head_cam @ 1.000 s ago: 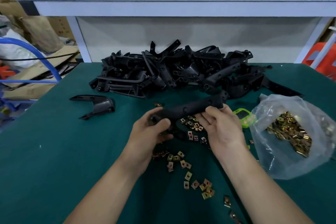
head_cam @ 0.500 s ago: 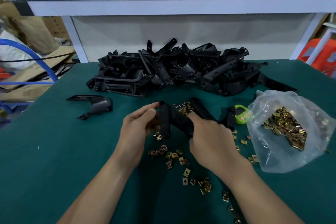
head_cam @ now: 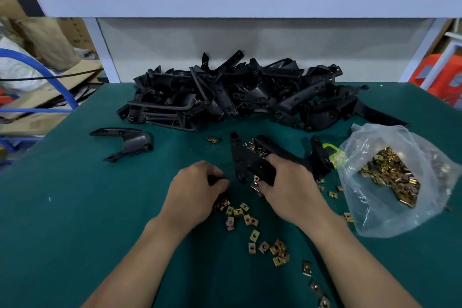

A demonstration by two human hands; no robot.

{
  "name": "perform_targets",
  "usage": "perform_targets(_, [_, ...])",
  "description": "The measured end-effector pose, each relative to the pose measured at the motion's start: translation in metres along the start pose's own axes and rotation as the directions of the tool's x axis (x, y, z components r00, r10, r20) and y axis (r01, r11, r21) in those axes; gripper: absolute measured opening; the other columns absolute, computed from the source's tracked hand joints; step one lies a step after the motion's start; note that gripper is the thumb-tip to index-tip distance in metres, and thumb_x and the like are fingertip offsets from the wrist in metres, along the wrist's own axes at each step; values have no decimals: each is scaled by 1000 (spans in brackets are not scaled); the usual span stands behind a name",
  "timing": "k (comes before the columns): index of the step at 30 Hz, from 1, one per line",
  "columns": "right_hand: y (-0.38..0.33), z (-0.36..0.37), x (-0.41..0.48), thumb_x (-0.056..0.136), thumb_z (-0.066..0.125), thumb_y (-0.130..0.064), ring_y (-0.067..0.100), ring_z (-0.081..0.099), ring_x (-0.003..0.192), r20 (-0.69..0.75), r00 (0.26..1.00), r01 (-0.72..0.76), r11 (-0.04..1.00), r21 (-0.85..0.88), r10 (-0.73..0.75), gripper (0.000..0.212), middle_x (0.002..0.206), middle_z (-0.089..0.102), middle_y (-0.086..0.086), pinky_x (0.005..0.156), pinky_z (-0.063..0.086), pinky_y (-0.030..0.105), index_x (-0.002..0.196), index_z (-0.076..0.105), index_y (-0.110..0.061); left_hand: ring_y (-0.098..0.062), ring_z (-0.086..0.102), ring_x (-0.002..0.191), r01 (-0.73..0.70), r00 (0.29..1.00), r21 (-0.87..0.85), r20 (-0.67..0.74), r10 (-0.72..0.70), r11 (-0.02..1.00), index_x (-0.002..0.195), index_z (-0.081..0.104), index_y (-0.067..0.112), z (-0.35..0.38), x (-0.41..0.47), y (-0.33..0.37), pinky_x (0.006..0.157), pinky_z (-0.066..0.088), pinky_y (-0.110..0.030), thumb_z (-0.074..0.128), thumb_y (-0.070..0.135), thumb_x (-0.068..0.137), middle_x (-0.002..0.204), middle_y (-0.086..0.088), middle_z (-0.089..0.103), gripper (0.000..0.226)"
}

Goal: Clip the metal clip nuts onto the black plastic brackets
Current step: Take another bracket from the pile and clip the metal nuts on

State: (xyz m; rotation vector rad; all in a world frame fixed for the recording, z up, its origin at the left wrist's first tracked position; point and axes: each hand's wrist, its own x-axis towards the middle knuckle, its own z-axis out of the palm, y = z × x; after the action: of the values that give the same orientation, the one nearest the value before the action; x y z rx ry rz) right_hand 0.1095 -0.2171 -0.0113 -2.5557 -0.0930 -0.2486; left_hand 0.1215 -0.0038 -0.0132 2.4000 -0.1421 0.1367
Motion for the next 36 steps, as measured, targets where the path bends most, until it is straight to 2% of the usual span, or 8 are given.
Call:
perform_targets(3, [-4,6,-1,86,76,-29,-3,53,67,33,998,45,998,50,-47,28,80,60,-21,52,41,8,108,59,-36,0,60,62,13,998,-50,-61,-16,999,80,70,31,2,-1,0,53,40,-11,83,22,79,68,13,64,16])
perform_targets(6, [-5,9,-2,84,76,-26,2,62,80,77,994,59,988,144,-71,35,90,68,-17,67,51,14,116,63,-35,1,61,61,-31,998,-69,-64,27,997,88,76,25,2,-2,-2,54,42,-11,81,17,81,64,15,67,11])
perform_targets(11, [-4,6,-1,83,70,-21,6,62,75,12,1000,19,988,155,-21,33,82,65,-18,63,53,27,107,60,-41,-2,70,84,-48,997,-34,-59,45,998,99,79,29,3,-1,-3,80,56,-23,75,17,90,87,18,76,15])
perform_targets(17, [-2,-2,-3,83,67,-22,19,60,66,-81,993,-86,996,-22,84,23,69,61,-10,66,54,37,98,54,-33,-4,48,128,-212,975,104,-44,217,972,125,72,34,7,-8,9,110,38,-21,72,37,88,134,19,62,37])
perform_targets(23, [3,-3,0,87,69,-24,14,56,63,-76,986,-151,989,3,151,36,68,59,-9,65,48,33,121,57,-26,-4,50,109,-240,954,73,203,222,968,111,76,39,24,-14,26,94,38,-17,73,40,89,116,21,62,22])
perform_targets(31, [-4,-2,-7,81,66,-19,17,63,67,-60,989,-132,990,52,135,37,72,65,-11,67,58,39,113,59,-36,-11,61,80,-181,982,63,-40,184,981,88,71,30,26,-21,29,68,47,-26,73,23,91,79,18,63,8])
perform_targets(34, [-10,1,-12,79,64,-25,14,62,67,-98,991,-81,987,137,95,26,73,65,-13,62,56,38,102,58,-35,6,60,65,-152,985,-153,-100,137,977,73,61,51,21,-21,28,58,41,-8,67,15,93,66,27,63,41])
perform_targets(36, [-15,3,-14,80,65,-30,10,60,60,-109,992,-37,972,232,64,15,69,65,-12,54,52,35,92,57,-34,5,64,69,-107,991,-313,-114,74,944,80,66,47,20,-20,27,60,44,-8,68,13,92,73,24,69,35])
